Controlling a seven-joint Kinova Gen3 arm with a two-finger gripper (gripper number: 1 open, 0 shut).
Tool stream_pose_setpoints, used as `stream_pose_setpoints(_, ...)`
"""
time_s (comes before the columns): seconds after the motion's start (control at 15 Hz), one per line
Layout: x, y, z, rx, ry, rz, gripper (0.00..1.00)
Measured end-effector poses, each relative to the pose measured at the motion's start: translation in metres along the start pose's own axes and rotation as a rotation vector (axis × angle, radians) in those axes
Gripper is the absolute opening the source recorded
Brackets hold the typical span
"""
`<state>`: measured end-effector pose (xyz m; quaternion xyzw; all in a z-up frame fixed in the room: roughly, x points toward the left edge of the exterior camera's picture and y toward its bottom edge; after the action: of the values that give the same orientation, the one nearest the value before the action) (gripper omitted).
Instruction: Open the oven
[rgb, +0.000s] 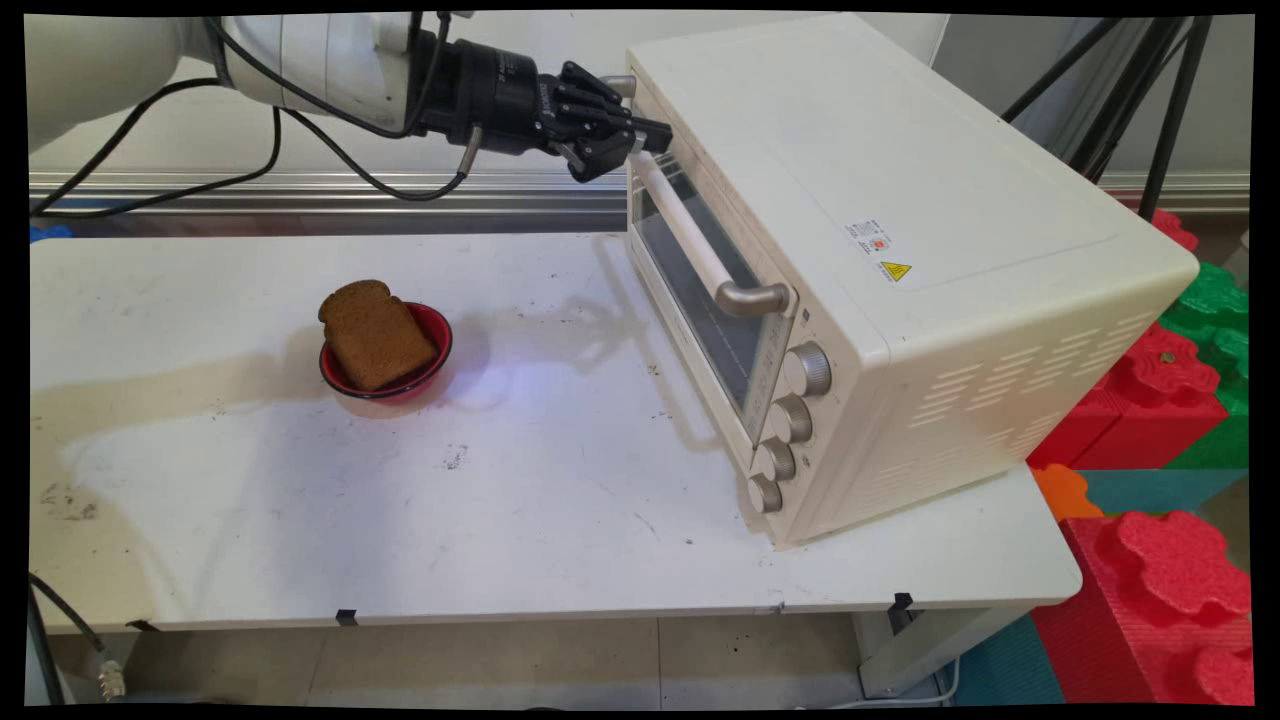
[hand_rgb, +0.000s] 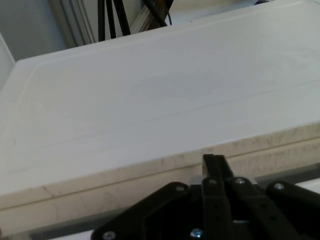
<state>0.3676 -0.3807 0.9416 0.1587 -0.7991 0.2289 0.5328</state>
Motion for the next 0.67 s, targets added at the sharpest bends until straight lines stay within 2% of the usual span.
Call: stream_pose_setpoints(0.67,-0.0090,0.0025,0.0083,-0.013,-0.027,-0.014,0.00)
